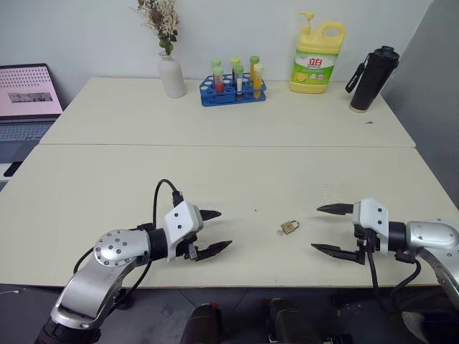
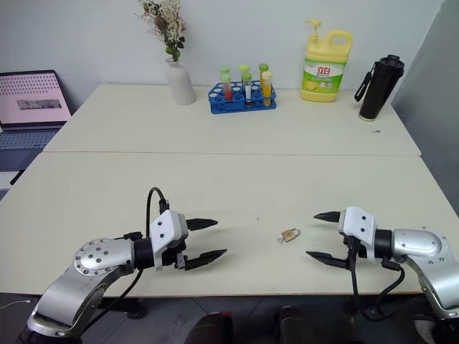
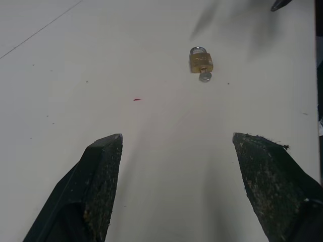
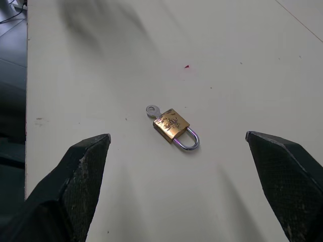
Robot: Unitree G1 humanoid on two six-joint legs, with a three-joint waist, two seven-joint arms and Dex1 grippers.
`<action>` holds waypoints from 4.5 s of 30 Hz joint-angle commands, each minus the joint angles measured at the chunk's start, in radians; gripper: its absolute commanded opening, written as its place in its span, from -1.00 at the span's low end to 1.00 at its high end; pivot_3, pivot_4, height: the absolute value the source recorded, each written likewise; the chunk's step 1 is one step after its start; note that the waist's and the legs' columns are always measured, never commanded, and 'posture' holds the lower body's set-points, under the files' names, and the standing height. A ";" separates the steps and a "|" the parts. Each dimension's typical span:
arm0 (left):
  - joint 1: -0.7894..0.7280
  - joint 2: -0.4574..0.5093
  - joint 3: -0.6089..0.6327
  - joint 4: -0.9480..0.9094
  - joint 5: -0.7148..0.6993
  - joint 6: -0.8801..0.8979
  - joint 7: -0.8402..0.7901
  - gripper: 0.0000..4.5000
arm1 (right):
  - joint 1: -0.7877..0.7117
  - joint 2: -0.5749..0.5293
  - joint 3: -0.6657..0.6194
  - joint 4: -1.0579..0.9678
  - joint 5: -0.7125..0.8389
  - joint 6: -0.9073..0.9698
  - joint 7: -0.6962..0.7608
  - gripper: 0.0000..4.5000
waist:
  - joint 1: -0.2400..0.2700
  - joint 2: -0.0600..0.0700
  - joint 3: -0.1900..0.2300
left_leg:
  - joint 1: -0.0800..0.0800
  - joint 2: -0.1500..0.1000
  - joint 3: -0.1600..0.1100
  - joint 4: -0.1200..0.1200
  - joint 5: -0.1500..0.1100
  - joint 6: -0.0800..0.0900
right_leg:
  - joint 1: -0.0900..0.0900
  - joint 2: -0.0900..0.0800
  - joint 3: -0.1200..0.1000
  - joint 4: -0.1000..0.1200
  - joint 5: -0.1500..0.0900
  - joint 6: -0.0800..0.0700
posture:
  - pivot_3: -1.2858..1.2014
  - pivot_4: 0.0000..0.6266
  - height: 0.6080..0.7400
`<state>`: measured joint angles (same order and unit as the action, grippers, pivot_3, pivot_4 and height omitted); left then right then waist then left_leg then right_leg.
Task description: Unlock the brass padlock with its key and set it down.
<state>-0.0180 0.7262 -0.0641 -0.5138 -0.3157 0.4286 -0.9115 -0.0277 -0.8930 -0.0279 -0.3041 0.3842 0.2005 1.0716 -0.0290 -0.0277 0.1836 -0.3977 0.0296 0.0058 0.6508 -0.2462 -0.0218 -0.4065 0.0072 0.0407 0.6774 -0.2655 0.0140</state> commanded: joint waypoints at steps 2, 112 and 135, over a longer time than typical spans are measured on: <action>-0.004 0.004 0.013 -0.060 -0.034 0.011 0.001 0.62 | -0.016 0.001 -0.014 0.037 -0.005 -0.052 0.044 1.00 | 0.000 0.000 0.000 | 0.000 0.000 0.000 0.000 0.000 0.000 | 0.000 0.000 0.000 0.000 0.000 0.000 | 0.03 -0.52 1.00; -0.810 -0.411 -0.150 0.634 -0.076 0.161 -0.077 -0.99 | -0.291 0.205 0.157 0.166 -1.001 -0.751 -0.797 -0.58 | -0.001 -0.001 0.000 | -0.001 -0.002 -0.001 0.005 0.001 -0.002 | 0.000 0.004 0.001 0.004 0.000 -0.001 | 0.03 -0.52 1.00; -0.757 -0.392 -0.245 0.765 0.260 -0.605 -0.066 -1.00 | -0.289 0.213 0.161 0.158 -0.970 -0.746 -0.770 -0.58 | 0.001 -0.001 0.000 | -0.002 -0.002 0.000 0.008 0.001 -0.002 | 0.000 0.004 0.001 0.004 0.000 -0.001 | 0.03 -0.52 1.00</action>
<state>-0.7645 0.3463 -0.3188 0.2597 -0.0547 -0.1590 -0.9895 -0.3044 -0.6815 0.1430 -0.1118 -0.6069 -0.5341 0.3059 -0.0280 -0.0284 0.1834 -0.4001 0.0272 0.0061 0.6591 -0.2450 -0.0234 -0.4064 0.0111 0.0418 0.6815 -0.2650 0.0135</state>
